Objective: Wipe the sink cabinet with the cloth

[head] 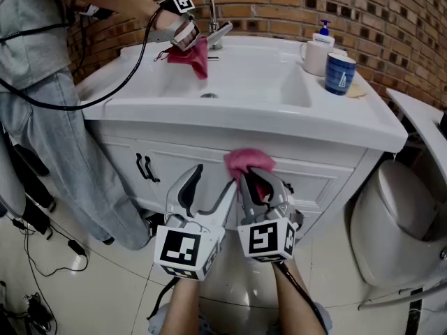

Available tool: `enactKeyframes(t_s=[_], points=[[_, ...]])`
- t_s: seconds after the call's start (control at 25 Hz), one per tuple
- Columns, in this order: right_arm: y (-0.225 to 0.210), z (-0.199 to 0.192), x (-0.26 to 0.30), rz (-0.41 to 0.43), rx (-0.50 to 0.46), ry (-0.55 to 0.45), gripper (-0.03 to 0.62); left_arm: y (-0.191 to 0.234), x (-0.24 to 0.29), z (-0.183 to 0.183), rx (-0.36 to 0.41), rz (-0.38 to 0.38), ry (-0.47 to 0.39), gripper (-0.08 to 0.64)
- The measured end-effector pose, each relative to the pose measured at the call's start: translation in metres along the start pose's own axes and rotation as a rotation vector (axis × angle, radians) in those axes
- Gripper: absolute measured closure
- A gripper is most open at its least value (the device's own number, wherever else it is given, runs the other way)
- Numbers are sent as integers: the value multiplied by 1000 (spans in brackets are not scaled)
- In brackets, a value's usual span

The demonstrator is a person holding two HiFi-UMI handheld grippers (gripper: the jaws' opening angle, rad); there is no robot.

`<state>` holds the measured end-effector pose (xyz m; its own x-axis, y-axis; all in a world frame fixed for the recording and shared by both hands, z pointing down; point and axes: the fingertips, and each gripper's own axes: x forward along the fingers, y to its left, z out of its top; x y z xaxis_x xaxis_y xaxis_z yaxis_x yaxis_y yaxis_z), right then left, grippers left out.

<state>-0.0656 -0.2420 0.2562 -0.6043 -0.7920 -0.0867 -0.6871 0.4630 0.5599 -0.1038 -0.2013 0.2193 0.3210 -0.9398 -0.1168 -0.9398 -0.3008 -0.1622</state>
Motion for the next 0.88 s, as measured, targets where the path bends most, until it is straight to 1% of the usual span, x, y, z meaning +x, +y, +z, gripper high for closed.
enactKeyframes(t_s=[0.12, 0.2, 0.32, 0.56, 0.72, 0.88], points=[[-17, -4, 0, -26, -12, 13, 557, 2, 6, 2, -28, 26, -22, 276], [-29, -6, -3, -49, -30, 30, 557, 1, 12, 6, -37, 25, -37, 276], [-50, -15, -17, -104, -54, 61, 557, -8, 18, 7, -34, 6, -41, 276], [-109, -53, -67, -234, -93, 157, 557, -37, 30, 2, -22, -68, -34, 276], [-151, -79, -102, -321, -101, 234, 557, -42, 32, 1, -20, -78, -35, 276], [-176, -97, -127, -398, -77, 292, 557, -36, 27, 5, -34, -69, -49, 276]])
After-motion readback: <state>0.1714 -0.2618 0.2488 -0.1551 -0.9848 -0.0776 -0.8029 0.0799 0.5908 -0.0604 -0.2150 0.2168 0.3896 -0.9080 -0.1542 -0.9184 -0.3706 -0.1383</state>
